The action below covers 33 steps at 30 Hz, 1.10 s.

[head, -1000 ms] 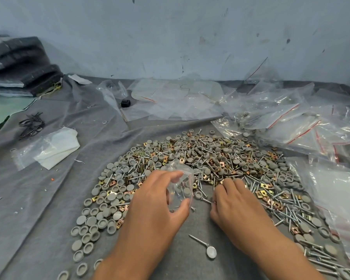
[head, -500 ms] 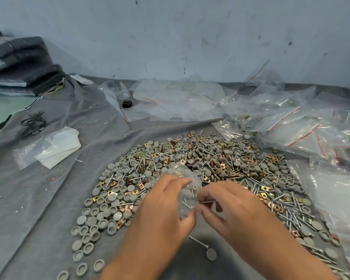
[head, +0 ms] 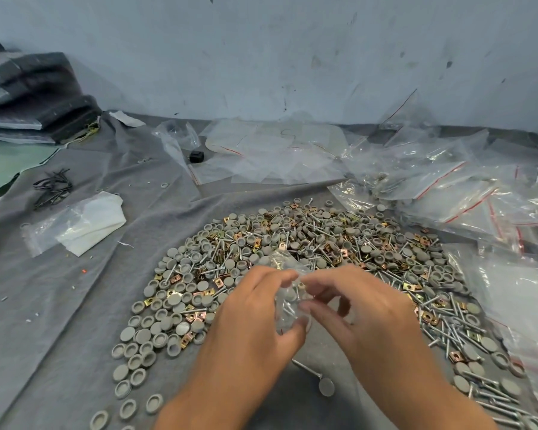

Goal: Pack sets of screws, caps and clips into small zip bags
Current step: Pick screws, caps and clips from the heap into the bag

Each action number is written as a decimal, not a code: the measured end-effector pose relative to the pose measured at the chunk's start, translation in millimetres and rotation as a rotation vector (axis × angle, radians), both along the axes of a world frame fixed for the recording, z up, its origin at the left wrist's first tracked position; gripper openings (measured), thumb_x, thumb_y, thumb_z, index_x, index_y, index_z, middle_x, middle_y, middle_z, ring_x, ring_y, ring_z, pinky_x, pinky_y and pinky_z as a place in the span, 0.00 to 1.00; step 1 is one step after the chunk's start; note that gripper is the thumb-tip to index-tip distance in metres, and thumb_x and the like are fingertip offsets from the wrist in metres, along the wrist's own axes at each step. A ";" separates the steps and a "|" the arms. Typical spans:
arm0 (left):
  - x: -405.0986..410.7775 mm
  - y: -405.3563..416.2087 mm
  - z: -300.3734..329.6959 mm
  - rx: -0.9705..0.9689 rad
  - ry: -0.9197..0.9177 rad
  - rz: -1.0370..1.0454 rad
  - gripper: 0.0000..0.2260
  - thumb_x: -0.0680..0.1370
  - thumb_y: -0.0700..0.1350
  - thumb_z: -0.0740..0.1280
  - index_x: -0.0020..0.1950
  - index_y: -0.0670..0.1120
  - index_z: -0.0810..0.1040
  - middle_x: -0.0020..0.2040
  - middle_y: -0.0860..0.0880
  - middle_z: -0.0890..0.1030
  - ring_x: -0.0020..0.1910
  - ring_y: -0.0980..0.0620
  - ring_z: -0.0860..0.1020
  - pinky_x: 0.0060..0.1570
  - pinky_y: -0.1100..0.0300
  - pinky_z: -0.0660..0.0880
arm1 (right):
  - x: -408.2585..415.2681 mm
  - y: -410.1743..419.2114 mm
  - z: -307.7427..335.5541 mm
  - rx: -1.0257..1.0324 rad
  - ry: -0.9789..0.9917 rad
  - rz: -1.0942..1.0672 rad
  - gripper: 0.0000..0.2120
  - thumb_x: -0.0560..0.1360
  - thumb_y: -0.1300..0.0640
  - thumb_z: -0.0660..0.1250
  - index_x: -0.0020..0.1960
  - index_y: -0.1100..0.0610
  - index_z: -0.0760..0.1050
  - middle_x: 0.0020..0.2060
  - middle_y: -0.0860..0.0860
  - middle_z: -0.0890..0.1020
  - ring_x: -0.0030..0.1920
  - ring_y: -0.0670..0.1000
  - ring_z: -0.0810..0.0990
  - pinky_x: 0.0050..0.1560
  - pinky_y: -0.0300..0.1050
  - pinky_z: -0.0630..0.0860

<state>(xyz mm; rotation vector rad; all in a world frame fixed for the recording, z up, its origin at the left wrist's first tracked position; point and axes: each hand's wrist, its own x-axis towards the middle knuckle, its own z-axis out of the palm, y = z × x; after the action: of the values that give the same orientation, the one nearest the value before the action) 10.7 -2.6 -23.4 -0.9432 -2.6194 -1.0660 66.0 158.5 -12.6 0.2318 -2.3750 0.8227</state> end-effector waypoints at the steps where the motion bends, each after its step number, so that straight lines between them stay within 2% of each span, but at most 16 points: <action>1: -0.2 -0.7 0.3 0.009 -0.006 0.009 0.22 0.72 0.54 0.74 0.65 0.57 0.76 0.56 0.65 0.73 0.47 0.69 0.72 0.47 0.72 0.68 | -0.8 1.9 2.2 -0.050 0.004 -0.003 0.10 0.72 0.56 0.76 0.52 0.49 0.81 0.42 0.39 0.79 0.42 0.37 0.79 0.42 0.25 0.71; 4: -1.2 -3.7 6.4 0.071 -0.001 0.070 0.21 0.72 0.51 0.76 0.64 0.56 0.79 0.52 0.64 0.75 0.45 0.62 0.76 0.46 0.72 0.71 | -7.5 10.0 0.1 -0.105 -0.084 -0.071 0.06 0.73 0.52 0.73 0.49 0.45 0.78 0.40 0.36 0.78 0.43 0.37 0.78 0.42 0.24 0.70; 6: -4.3 -9.1 14.2 0.172 0.024 0.144 0.21 0.71 0.49 0.75 0.63 0.56 0.80 0.48 0.63 0.77 0.42 0.59 0.76 0.42 0.73 0.72 | -12.6 12.2 -10.9 -0.064 -0.320 -0.113 0.06 0.74 0.50 0.74 0.48 0.43 0.77 0.40 0.36 0.78 0.44 0.38 0.78 0.43 0.30 0.72; 8: -9.0 -16.2 22.1 0.336 0.063 0.212 0.19 0.72 0.47 0.75 0.62 0.57 0.80 0.48 0.62 0.79 0.39 0.59 0.77 0.37 0.74 0.71 | -16.1 8.0 -24.8 0.031 -0.505 -0.151 0.06 0.76 0.45 0.72 0.50 0.43 0.76 0.43 0.36 0.77 0.44 0.37 0.76 0.43 0.34 0.72; 10: -12.5 -21.9 28.5 0.486 0.100 0.246 0.15 0.75 0.46 0.72 0.61 0.56 0.80 0.49 0.59 0.80 0.37 0.58 0.76 0.36 0.71 0.70 | -19.5 -0.6 -34.1 0.143 -0.561 -0.194 0.10 0.76 0.39 0.68 0.54 0.41 0.74 0.47 0.36 0.75 0.48 0.37 0.73 0.44 0.35 0.69; 12: -12.8 -24.7 33.2 0.539 0.147 0.256 0.14 0.74 0.46 0.67 0.60 0.55 0.80 0.49 0.57 0.80 0.37 0.55 0.75 0.38 0.70 0.69 | -24.6 -9.4 -35.8 0.221 -0.561 -0.233 0.14 0.76 0.35 0.65 0.56 0.41 0.73 0.49 0.37 0.74 0.53 0.41 0.72 0.48 0.38 0.70; 15: -10.0 -23.9 36.0 0.433 0.196 0.258 0.14 0.73 0.47 0.65 0.58 0.52 0.80 0.49 0.58 0.78 0.42 0.58 0.76 0.44 0.73 0.68 | -29.9 -17.0 -34.6 0.292 -0.553 -0.297 0.15 0.78 0.34 0.61 0.56 0.42 0.74 0.50 0.40 0.76 0.54 0.45 0.73 0.50 0.41 0.72; 19: -12.8 -23.0 32.3 0.322 0.150 0.248 0.14 0.73 0.46 0.67 0.57 0.51 0.81 0.47 0.58 0.77 0.42 0.56 0.75 0.45 0.72 0.68 | -31.2 -21.0 -33.9 0.472 -0.533 -0.329 0.14 0.83 0.42 0.54 0.56 0.45 0.76 0.51 0.43 0.78 0.53 0.49 0.73 0.51 0.44 0.70; 24: -14.1 -22.2 27.5 0.173 0.078 0.187 0.15 0.71 0.47 0.70 0.58 0.52 0.81 0.47 0.59 0.77 0.43 0.55 0.76 0.47 0.72 0.68 | -25.0 -13.1 -32.7 0.553 -0.623 -0.329 0.14 0.83 0.46 0.52 0.57 0.50 0.73 0.54 0.48 0.77 0.56 0.52 0.72 0.56 0.46 0.70; 30: -10.7 -18.1 21.5 0.028 0.028 0.096 0.16 0.74 0.48 0.72 0.62 0.54 0.78 0.50 0.63 0.72 0.50 0.66 0.73 0.51 0.77 0.65 | -8.5 1.1 -34.9 0.642 -0.684 -0.316 0.13 0.84 0.51 0.49 0.58 0.52 0.69 0.54 0.51 0.74 0.55 0.55 0.70 0.57 0.47 0.69; 33: -6.9 -14.6 18.7 -0.009 0.002 0.052 0.18 0.75 0.49 0.71 0.65 0.56 0.77 0.52 0.63 0.72 0.50 0.69 0.71 0.50 0.77 0.65 | -2.0 5.0 -35.3 0.664 -0.695 -0.282 0.09 0.84 0.55 0.51 0.59 0.53 0.69 0.54 0.52 0.73 0.54 0.56 0.69 0.52 0.46 0.68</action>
<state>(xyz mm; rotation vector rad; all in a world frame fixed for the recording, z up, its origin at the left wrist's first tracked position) 3.8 -17.2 -4.7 -0.8721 -2.6344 -1.0411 64.0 163.5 -47.9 -0.1622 -3.1721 -0.0787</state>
